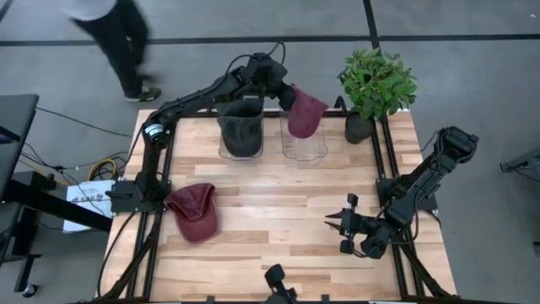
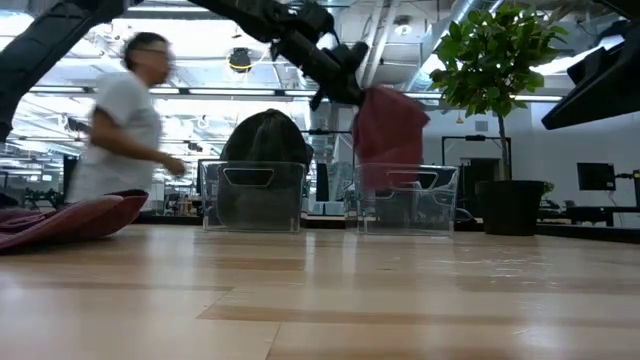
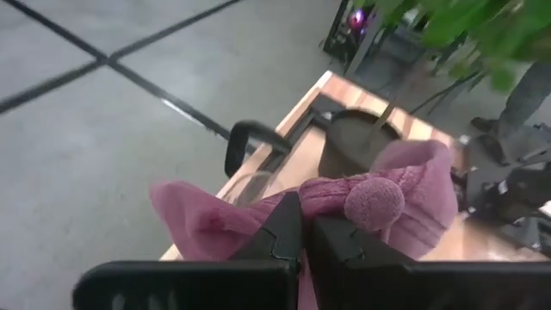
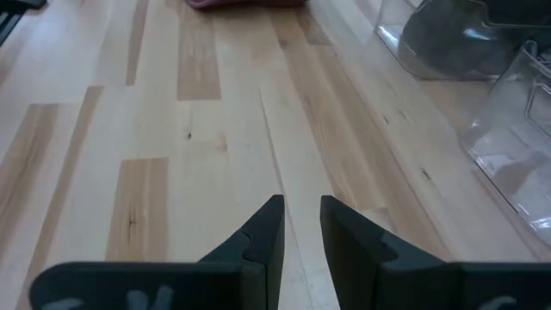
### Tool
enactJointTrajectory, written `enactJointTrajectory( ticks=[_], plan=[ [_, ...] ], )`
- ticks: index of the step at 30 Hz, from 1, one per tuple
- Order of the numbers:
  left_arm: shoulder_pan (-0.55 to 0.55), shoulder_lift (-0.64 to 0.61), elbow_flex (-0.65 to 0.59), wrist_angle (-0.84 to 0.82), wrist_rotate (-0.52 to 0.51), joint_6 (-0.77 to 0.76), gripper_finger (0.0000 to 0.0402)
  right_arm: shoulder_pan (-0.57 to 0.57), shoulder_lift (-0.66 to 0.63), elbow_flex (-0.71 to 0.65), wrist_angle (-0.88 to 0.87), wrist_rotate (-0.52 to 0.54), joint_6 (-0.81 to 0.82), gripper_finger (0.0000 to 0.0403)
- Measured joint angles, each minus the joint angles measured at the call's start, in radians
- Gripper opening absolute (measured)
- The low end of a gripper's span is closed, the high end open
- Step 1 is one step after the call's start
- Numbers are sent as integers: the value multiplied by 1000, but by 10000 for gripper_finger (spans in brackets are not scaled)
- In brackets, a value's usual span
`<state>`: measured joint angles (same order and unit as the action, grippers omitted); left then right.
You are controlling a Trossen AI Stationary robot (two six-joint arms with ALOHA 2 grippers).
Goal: Pick & Place hat
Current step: Put the right red cap into the right transparent bin
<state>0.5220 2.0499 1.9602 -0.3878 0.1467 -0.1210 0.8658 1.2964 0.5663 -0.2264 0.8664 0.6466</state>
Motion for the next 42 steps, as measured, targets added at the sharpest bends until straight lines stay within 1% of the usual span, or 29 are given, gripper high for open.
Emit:
enactJointTrajectory(
  ticks=[4,6,9,13,17,21,25,32,37,39,42],
  plan=[
    [0,40,-1,9,-17,0,7,0,0,0,-1,-1,0,70],
    [0,46,-1,14,-61,0,7,0,0,0,-1,-1,0,70],
    [1,50,-2,23,-160,8,7,0,0,0,-1,-3,0,70],
    [4,53,-2,11,-226,9,7,3,0,0,-1,-4,0,70],
    [-13,52,-2,-15,-226,11,8,4,0,0,-1,-10,0,70],
    [-30,52,-2,-16,-171,12,10,4,0,0,-1,-15,0,70],
    [-46,52,-2,-16,-155,12,19,4,0,0,-1,-29,1,70],
    [-70,52,-10,-30,-152,168,24,4,0,0,-1,-30,7,70],
    [-73,52,-11,-49,-156,182,24,4,0,0,0,-31,8,70],
    [-80,52,-11,-57,-206,156,22,4,0,0,0,-31,9,70],
    [-100,52,-11,-59,-324,141,16,4,0,0,1,-31,9,70]
  ],
)
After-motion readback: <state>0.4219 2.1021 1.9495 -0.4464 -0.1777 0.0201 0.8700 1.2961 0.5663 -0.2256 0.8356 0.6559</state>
